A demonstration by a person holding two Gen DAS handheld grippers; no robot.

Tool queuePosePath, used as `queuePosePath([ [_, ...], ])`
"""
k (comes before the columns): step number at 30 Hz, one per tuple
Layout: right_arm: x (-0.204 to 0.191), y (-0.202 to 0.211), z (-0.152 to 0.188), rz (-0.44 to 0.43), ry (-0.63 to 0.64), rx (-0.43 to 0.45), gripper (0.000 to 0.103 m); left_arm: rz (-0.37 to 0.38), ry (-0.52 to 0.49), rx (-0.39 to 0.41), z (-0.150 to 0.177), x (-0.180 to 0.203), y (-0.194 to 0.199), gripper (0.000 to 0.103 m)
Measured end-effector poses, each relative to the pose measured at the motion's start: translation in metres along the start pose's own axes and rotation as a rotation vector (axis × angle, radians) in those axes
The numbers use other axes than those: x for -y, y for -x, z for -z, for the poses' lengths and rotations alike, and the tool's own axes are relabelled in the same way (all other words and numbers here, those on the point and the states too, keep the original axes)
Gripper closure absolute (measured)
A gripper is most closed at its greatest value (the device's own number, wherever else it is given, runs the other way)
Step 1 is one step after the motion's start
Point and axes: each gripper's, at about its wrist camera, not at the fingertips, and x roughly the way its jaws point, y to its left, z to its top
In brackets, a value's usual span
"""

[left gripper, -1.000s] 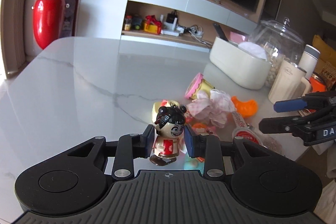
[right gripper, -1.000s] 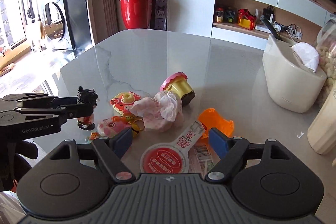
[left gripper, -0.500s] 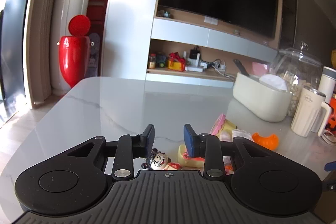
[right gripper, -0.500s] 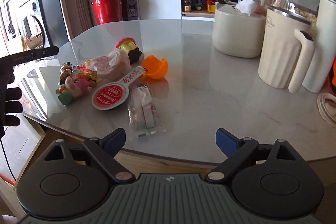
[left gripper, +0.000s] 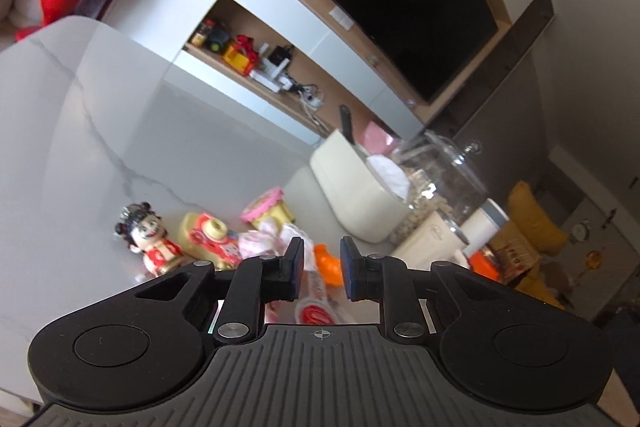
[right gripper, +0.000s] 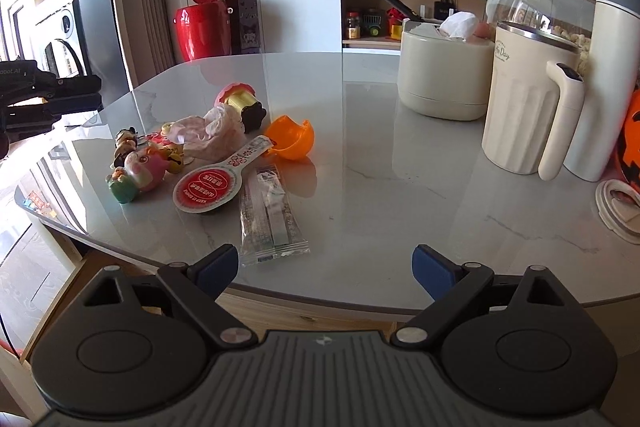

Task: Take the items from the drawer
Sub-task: 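Release the doll keychain and pull both tools back from the countertop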

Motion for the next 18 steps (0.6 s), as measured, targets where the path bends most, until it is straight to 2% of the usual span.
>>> queuePosePath([
  [3, 0.001, 0.001, 0.001, -0.004, -0.006, 0.0, 0.009, 0.058, -0.013, -0.045, 0.009, 0.006, -0.01, 0.085],
  [6, 0.002, 0.002, 0.001, -0.003, -0.008, 0.003, 0.009, 0.058, -0.009, -0.058, 0.017, 0.012, -0.014, 0.087],
  [7, 0.002, 0.003, 0.002, -0.003, -0.007, 0.005, 0.009, 0.037, -0.009, -0.058, 0.019, 0.014, -0.015, 0.087],
  [9, 0.002, 0.004, 0.002, -0.002, -0.003, 0.006, 0.008, -0.064, -0.05, -0.07, 0.024, 0.024, -0.018, 0.088],
  [12, 0.002, 0.003, 0.004, -0.004, 0.0, 0.0, 0.008, -0.231, -0.212, -0.112, 0.035, 0.045, -0.026, 0.091],
  [16, 0.001, 0.003, 0.005, -0.003, 0.004, -0.003, 0.008, -0.258, -0.375, -0.151, 0.055, 0.066, -0.029, 0.091],
  [17, 0.001, 0.003, 0.005, -0.002, 0.004, -0.001, 0.008, -0.277, -0.403, -0.153, 0.059, 0.07, -0.03, 0.091],
  [18, 0.001, 0.003, 0.005, -0.002, 0.005, 0.0, 0.008, -0.326, -0.462, -0.158, 0.067, 0.076, -0.035, 0.091],
])
